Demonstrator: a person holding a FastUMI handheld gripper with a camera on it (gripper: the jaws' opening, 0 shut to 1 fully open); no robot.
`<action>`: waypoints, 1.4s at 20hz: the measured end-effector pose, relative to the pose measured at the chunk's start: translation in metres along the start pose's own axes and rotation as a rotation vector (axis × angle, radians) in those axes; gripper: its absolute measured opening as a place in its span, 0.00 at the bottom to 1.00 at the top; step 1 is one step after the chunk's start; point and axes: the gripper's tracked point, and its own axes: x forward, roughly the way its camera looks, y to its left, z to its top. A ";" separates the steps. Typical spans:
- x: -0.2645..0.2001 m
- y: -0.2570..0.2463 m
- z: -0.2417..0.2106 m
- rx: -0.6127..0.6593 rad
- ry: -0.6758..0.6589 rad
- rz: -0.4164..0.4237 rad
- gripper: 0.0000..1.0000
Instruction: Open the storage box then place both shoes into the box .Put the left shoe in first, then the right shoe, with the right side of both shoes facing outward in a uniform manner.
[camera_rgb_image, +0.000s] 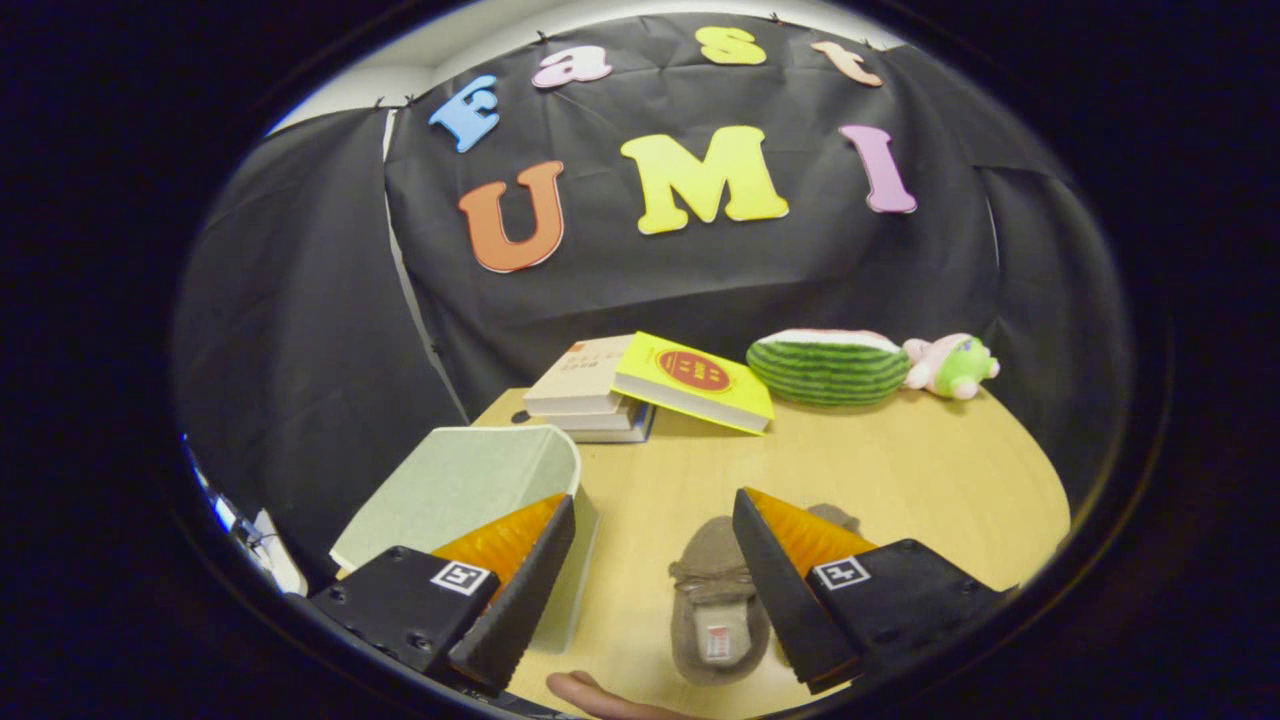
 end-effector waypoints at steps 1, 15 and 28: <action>0.007 0.007 -0.002 0.029 0.023 0.043 1.00; 0.088 0.063 -0.016 0.424 0.387 0.623 0.98; 0.099 0.072 -0.035 0.525 0.571 0.787 0.66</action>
